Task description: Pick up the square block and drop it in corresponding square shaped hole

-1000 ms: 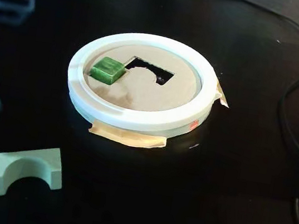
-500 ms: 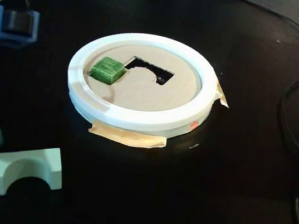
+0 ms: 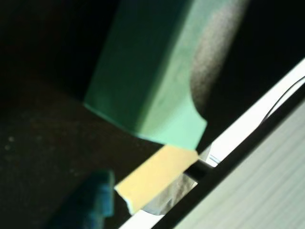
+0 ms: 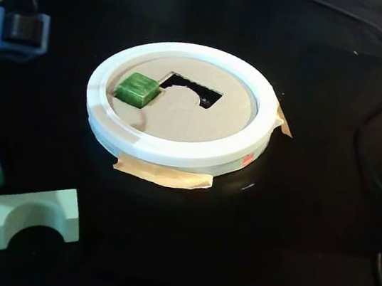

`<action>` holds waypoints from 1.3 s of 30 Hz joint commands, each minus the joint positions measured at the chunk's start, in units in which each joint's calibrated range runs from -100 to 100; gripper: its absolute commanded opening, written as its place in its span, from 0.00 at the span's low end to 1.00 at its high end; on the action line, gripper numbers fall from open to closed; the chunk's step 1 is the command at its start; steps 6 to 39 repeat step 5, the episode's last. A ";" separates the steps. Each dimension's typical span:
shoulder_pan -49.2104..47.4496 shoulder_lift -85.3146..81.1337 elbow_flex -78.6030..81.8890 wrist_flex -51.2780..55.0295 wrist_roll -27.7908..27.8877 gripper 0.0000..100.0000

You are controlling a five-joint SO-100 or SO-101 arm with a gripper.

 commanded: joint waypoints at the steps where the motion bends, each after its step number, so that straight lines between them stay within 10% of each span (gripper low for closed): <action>1: 0.05 -0.61 0.12 -1.88 0.39 0.83; 39: 0.92 -0.61 0.12 -1.88 0.24 0.83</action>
